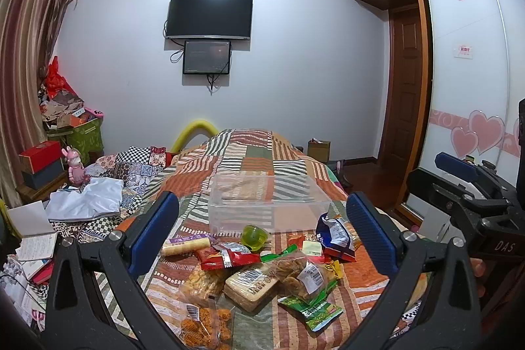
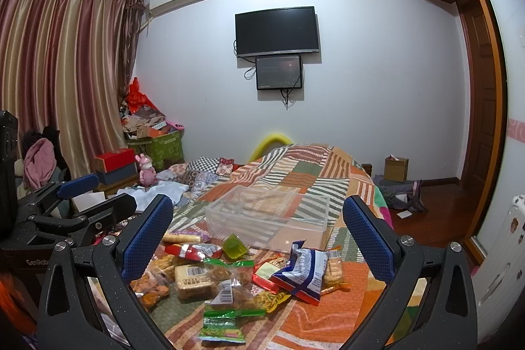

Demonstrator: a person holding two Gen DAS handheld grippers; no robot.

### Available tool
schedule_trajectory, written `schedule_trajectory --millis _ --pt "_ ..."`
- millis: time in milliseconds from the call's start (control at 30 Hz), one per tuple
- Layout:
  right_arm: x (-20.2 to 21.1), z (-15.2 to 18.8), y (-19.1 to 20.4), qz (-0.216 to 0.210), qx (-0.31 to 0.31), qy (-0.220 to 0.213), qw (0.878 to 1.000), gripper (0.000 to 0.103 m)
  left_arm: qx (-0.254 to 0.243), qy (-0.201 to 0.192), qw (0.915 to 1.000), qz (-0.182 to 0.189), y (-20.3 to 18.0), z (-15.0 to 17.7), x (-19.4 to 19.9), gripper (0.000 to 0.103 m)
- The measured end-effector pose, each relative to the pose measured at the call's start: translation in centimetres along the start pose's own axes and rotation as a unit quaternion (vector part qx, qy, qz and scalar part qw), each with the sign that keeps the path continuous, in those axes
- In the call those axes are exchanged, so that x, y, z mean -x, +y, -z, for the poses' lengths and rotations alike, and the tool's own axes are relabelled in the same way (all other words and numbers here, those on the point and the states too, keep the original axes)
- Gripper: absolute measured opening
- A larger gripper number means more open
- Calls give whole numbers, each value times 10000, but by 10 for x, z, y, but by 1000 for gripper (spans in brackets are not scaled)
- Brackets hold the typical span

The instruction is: Organize snacks

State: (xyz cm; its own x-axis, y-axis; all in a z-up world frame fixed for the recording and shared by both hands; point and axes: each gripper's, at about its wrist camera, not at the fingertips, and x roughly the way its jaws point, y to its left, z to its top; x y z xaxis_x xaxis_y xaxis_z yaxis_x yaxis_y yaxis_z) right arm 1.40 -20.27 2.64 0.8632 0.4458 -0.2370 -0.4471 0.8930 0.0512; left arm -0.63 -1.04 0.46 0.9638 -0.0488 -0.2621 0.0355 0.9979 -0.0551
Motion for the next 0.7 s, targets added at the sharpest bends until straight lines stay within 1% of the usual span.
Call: schedule_trajectory --millis 700 --pt "-1 3 -1 -15 -64 8 10000 103 48 64 9999 87 4 -1 2 103"
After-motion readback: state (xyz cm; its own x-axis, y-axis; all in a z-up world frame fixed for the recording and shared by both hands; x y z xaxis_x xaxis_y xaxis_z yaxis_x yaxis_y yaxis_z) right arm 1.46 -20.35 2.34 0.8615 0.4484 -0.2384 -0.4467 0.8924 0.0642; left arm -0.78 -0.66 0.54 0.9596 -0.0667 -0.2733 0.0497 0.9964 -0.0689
